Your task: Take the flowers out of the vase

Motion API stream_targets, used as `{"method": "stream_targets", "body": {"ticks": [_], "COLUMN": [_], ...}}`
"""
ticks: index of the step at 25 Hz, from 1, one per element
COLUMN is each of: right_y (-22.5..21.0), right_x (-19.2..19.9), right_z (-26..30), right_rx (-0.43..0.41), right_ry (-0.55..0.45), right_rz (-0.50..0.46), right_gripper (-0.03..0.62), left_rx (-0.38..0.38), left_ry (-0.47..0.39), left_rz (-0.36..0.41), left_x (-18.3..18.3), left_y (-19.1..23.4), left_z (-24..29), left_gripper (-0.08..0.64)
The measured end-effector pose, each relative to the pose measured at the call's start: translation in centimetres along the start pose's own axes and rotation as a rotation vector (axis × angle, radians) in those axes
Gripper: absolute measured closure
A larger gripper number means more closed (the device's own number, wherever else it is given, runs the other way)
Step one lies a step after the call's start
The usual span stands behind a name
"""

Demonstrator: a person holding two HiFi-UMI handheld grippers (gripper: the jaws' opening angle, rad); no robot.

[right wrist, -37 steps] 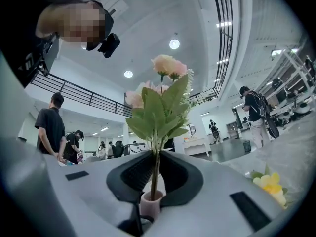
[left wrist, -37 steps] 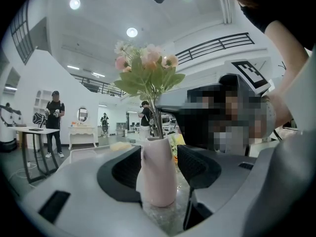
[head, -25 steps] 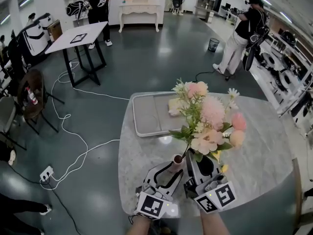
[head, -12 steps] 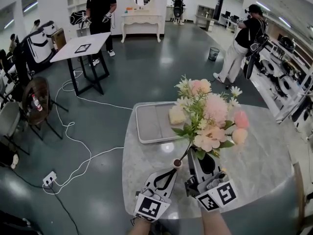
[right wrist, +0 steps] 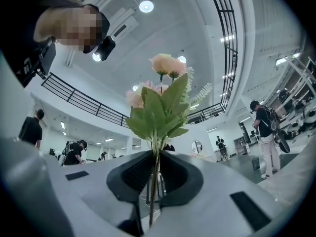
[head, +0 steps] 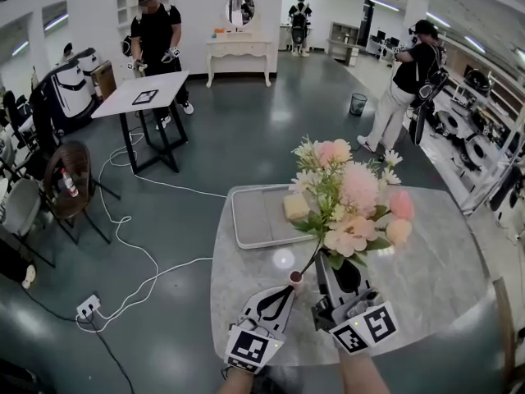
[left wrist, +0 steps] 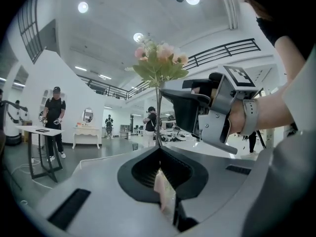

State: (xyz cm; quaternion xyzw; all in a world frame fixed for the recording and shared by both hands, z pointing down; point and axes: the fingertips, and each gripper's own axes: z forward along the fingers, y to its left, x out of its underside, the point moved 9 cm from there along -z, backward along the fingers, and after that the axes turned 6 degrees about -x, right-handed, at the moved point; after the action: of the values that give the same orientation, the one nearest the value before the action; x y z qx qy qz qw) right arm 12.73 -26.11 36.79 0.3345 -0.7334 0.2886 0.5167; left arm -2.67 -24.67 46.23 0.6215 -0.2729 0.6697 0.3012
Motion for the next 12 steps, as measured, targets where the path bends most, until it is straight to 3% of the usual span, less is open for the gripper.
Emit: {"method": "stream_targets", "body": {"ticks": [12], "right_y": [2.2], "right_x": [-2.4], "right_z": [-1.2], "right_rx": [-0.005], "right_ry": [-0.006], "right_rz": [-0.013], "right_gripper": [0.54], "left_rx": [0.006], "left_ry": [-0.01], "left_rz": [-0.054], "left_x": [-1.6], "left_y": [-1.0], "left_z": [-2.7], "left_gripper": [0.546]}}
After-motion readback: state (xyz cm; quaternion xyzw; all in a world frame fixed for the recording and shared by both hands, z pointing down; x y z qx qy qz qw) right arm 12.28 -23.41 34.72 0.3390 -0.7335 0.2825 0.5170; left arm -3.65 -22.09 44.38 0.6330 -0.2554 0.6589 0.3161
